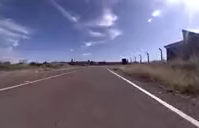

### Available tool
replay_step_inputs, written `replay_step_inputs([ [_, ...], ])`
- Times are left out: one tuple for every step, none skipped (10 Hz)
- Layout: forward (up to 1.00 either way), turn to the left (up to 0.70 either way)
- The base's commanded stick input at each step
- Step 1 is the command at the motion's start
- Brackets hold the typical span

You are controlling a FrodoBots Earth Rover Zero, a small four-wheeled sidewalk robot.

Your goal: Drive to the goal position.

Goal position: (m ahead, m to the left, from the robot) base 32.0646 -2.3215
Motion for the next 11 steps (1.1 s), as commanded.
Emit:
replay_step_inputs([
  [1.00, 0.00],
  [1.00, 0.00],
  [1.00, 0.00],
  [1.00, 0.00],
  [1.00, 0.00],
  [1.00, 0.00],
  [1.00, 0.00],
  [1.00, 0.00],
  [1.00, 0.00],
  [1.00, 0.00],
  [1.00, 0.00],
])
